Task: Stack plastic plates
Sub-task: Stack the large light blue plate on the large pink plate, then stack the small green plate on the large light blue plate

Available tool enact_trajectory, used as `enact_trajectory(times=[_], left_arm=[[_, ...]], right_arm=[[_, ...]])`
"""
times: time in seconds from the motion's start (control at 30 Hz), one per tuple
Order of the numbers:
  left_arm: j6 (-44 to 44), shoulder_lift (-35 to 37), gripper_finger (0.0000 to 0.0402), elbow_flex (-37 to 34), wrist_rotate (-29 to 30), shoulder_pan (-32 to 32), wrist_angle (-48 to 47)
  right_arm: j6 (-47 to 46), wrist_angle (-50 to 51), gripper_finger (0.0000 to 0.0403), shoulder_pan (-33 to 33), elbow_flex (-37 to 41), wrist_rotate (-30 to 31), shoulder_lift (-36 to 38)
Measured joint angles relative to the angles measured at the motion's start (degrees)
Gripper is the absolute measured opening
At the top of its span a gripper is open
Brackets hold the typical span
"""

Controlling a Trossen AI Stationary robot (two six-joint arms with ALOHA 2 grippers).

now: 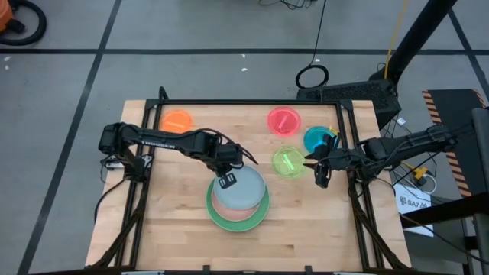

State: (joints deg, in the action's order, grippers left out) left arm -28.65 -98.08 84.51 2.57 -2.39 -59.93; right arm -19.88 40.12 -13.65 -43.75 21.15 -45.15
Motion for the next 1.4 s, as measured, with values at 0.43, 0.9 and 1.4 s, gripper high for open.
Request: enact_trajectory(times=[0.43,0.9,1.4], left_arm=[[0.47,0.00,0.0101,0.00,-0.01,0.00,-0.43],[16.79,0.04,0.0111,0.00,11.50,-5.20,0.12],[26.47,10.36,0.0111,-12.12,12.11,-5.81,10.90]], right_arm=[[0.46,-0.99,0.0114,-0.01,0.00,0.04,0.00],[-3.06,-2.14,0.0114,-0.02,0.07,2.84,-0.72],[-14.41,-2.35,0.0114,0.00,0.09,2.97,-9.15]])
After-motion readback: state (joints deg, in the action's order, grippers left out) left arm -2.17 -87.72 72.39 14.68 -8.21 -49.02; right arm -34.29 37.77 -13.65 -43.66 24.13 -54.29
